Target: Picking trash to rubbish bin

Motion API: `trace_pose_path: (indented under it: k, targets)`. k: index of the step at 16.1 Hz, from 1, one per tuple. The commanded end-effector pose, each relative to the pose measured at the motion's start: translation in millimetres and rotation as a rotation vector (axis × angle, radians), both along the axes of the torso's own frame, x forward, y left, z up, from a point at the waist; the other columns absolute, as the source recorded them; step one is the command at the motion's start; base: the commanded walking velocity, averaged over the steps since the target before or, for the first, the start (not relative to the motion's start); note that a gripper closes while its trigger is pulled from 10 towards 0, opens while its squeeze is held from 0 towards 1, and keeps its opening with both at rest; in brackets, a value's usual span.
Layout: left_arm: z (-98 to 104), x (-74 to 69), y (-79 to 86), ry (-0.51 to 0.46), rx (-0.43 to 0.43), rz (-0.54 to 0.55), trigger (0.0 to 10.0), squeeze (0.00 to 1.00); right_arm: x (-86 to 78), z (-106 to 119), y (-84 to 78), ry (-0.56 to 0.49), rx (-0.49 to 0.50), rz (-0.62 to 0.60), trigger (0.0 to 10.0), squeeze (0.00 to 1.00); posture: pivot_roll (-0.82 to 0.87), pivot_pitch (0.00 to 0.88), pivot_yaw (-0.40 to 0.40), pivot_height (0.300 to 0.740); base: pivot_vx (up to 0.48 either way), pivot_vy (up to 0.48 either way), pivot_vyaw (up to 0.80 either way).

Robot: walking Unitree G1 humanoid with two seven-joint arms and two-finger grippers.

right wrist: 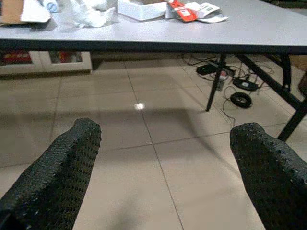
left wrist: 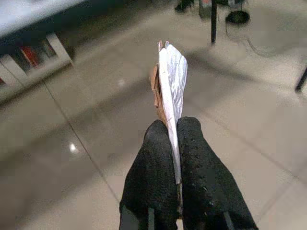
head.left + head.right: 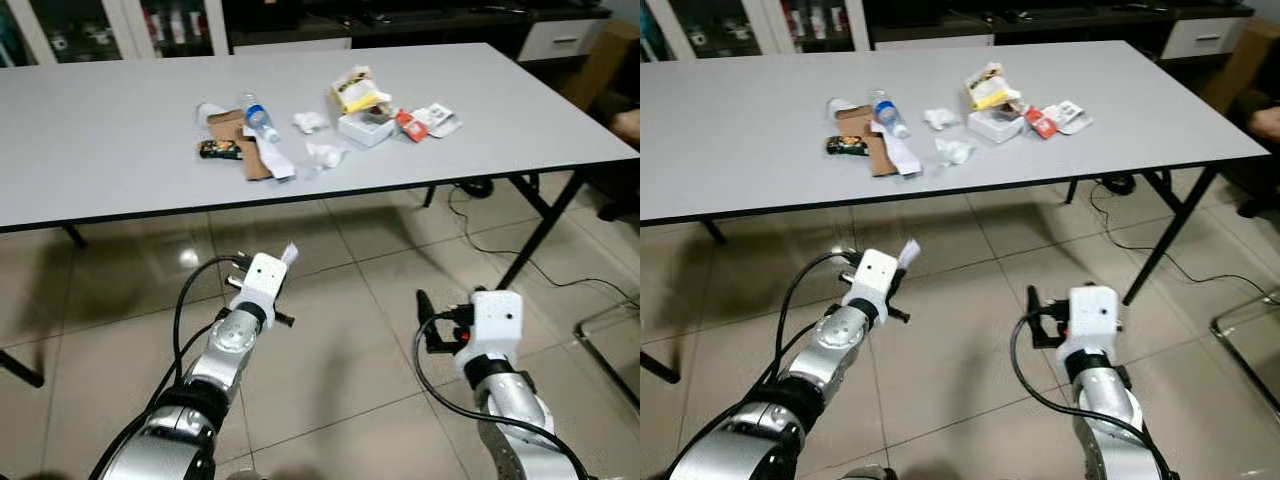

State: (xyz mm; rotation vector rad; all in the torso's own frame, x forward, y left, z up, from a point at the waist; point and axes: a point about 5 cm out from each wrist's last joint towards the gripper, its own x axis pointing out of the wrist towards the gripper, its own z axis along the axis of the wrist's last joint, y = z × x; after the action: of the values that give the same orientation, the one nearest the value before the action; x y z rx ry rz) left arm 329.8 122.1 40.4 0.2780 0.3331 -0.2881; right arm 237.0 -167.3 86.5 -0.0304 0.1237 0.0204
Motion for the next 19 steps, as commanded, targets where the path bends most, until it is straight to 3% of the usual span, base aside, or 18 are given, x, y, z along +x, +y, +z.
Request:
trace_pose_path:
  k: [1, 2, 5, 6, 7, 11, 13, 15, 17, 19]
  targets:
    - [-13.4, -6.0, -3.1, 0.105, -0.004, 0.003, 4.0, 0.0, 2.1, -3.1, -9.1, -0.004, 0.011, -0.042, 10.0, 0.0, 0.07, 0.075, 0.002, 0.74, 0.0, 0.0, 0.0]
    - [-18.3, -9.4, -3.8, 0.126, 0.021, -0.011, 3.6, 0.0, 1.8, -8.5, -10.5, 0.013, 0.015, -0.045, 10.0, 0.0, 0.06, 0.072, 0.001, 0.74, 0.0, 0.0, 0.0]
    - [-39.4, -26.1, -1.4, 0.215, 0.104, -0.055, 5.0, 0.0, -2.2, -43.6, -16.7, 0.13, 0.062, -0.069, 10.0, 0.0, 0.06, 0.065, 0.001, 0.74, 0.0, 0.0, 0.0]
    - [-43.5, -29.6, -0.5, 0.24, 0.11, -0.061, 6.7, 0.0, -3.3, -49.6, -17.9, 0.148, 0.06, -0.074, 10.0, 0.0, 0.05, 0.062, -0.001, 0.74, 0.0, 0.0, 0.0]
    - [-48.8, -34.4, 2.3, 0.263, 0.142, -0.074, 9.8, 0.0, -4.7, -57.9, -19.3, 0.176, 0.078, -0.083, 10.0, 0.0, 0.05, 0.062, 0.001, 0.74, 0.0, 0.0, 0.0]
    - [-65.2, -50.8, 17.5, 0.35, 0.201, -0.07, 10.0, 0.0, -10.3, -93.4, -25.3, 0.294, 0.16, -0.136, 10.0, 0.0, 0.05, 0.058, 0.0, 0.74, 0.0, 0.0, 0.0]
    - [-79.4, -67.3, 28.4, 0.466, 0.176, -0.028, 10.0, 0.0, -17.8, -118.8, -29.1, 0.396, 0.142, -0.188, 10.0, 0.0, 0.04, 0.058, -0.003, 0.74, 0.0, 0.0, 0.0]
    - [-86.1, -76.1, 30.1, 0.523, 0.104, 0.009, 10.0, 0.0, -23.8, -130.8, -30.2, 0.459, 0.18, -0.227, 10.0, 0.0, 0.04, 0.06, -0.009, 0.74, 0.0, 0.0, 0.0]
    - [-91.8, -83.9, 33.2, 0.564, 0.113, 0.019, 10.0, 0.0, -32.8, -143.0, -29.6, 0.532, 0.198, -0.261, 10.0, 0.0, 0.04, 0.063, -0.02, 0.74, 0.0, 0.0, 0.0]
    - [-94.3, -87.7, 35.4, 0.58, 0.133, 0.008, 10.0, 0.0, -45.8, -155.3, -28.4, 0.617, 0.146, -0.246, 10.0, 0.0, 0.05, 0.069, -0.03, 0.74, 0.0, 0.0, 0.0]
